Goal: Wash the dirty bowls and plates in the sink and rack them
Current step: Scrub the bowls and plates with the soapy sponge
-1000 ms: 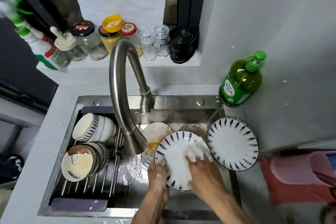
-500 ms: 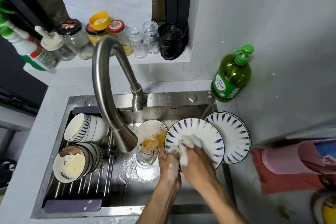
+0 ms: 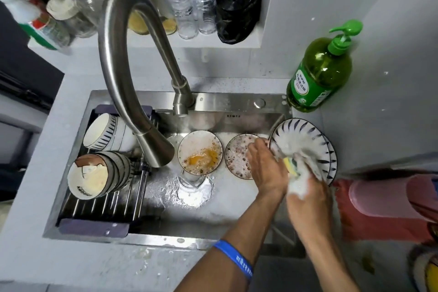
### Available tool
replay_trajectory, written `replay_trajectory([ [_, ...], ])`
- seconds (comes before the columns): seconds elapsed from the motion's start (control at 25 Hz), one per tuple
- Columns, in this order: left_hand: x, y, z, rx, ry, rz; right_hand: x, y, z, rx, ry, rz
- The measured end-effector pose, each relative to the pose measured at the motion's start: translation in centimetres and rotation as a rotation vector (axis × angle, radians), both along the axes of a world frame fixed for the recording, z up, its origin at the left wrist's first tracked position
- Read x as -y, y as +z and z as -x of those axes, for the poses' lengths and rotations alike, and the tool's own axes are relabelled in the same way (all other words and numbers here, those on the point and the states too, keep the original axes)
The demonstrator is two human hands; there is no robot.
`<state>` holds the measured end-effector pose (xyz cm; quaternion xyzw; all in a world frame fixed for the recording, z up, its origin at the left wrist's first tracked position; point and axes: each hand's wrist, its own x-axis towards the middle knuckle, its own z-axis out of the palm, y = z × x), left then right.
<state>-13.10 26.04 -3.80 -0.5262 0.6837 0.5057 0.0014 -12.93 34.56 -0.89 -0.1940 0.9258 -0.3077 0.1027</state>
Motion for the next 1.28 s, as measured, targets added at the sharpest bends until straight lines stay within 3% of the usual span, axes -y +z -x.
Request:
replay_trajectory([
  [0.12, 0.3, -0.5, -0.5, -0.014, -0.071, 0.0, 0.9, 0.2, -0.2, -0.008, 0.038, -0.001],
  [0.24, 1.7, -2.4, -2.4, -0.153, -0.145, -0.112, 2.2, 0.4, -1.7, -0.011, 0.083, 0.003],
  [0.36, 4.4, -5.2, -7.6, -0.263, 0.219, -0.3, 3.9, 0.2, -3.8, 0.014, 0.139, 0.003],
  [0.44, 6.3, -8.7, -11.1, -0.177, 0.482, -0.355, 5.2, -1.3, -5.5, 0.132, 0.168, -0.018],
  [0.52, 8.3, -13.0, -13.3, -0.096, 0.564, -0.365, 6.3, -4.5, -6.7, 0.266, 0.185, -0.067],
  [0.64, 11.0, -19.9, -12.4, -0.083, 0.713, -0.531, 6.3, -10.6, -7.3, 0.364, 0.207, -0.186],
  [0.68, 12.0, -21.4, -11.6, -0.068, 0.73, -0.521, 6.0, -12.1, -7.4, 0.38, 0.215, -0.214],
  [0.76, 13.9, -23.4, -10.5, -0.048, 0.861, -0.275, 5.3, -14.0, -7.2, 0.413, 0.239, -0.261],
  [0.84, 14.4, -24.2, -9.8, -0.086, 1.049, -0.257, 4.2, -15.2, -6.8, 0.403, 0.212, -0.301],
  [0.88, 14.3, -24.4, -10.1, -0.083, 1.027, -0.235, 3.7, -15.5, -6.7, 0.404, 0.18, -0.308],
  [1.0, 12.9, -22.4, -9.6, -0.192, 1.228, -0.569, 2.8, -15.2, -7.3, 0.369, 0.187, -0.293],
  [1.04, 12.8, -22.0, -9.7, -0.15, 1.197, -0.612, 2.6, -14.8, -7.8, 0.35, 0.179, -0.25],
  [1.28, 9.6, -15.3, -11.6, -0.361, 1.25, -0.963, 0.4, -10.8, -9.2, 0.482, 0.291, -0.297],
])
